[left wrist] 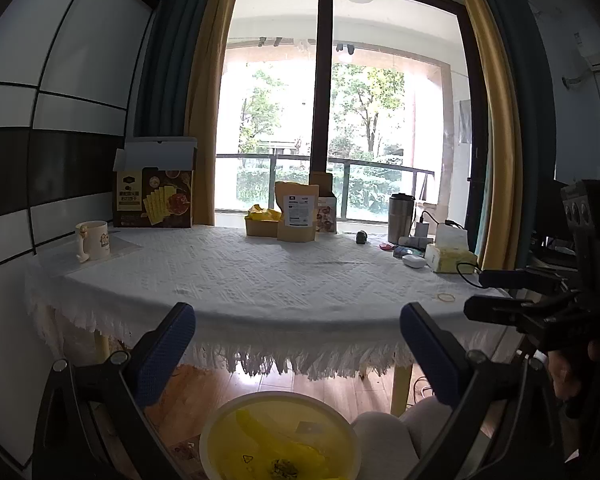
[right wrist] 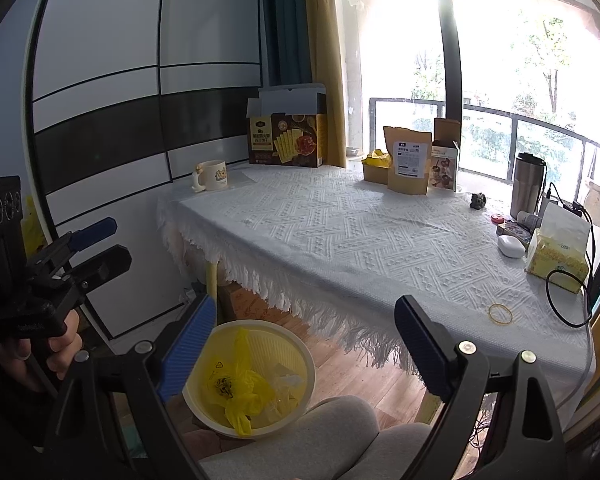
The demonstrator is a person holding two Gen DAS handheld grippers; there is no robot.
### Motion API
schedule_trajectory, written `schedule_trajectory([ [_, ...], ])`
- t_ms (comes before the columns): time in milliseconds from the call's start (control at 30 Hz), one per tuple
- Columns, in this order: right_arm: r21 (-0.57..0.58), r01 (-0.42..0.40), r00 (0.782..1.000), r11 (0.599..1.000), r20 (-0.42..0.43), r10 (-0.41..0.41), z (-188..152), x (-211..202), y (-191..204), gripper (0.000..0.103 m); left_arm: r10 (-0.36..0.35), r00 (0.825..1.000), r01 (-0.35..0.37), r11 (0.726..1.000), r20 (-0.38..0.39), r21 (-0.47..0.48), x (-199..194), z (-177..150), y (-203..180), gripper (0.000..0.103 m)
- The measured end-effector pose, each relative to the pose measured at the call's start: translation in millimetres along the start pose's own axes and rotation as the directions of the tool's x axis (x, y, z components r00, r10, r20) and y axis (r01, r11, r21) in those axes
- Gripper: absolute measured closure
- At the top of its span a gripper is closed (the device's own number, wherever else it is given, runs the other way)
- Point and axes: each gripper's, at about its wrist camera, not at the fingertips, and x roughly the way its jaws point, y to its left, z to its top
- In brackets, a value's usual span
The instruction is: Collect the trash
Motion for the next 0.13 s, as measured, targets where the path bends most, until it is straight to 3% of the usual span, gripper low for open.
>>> schedule_trajectory([
  [133,0.0,-0.001,1.0,1.0,-0.001,0.001,0.2,-0.1,-0.7,0.013,-0.011,1.0,0.011,1.0,-0.003,0.003,0.4,-0.1,-1.0,0.001],
])
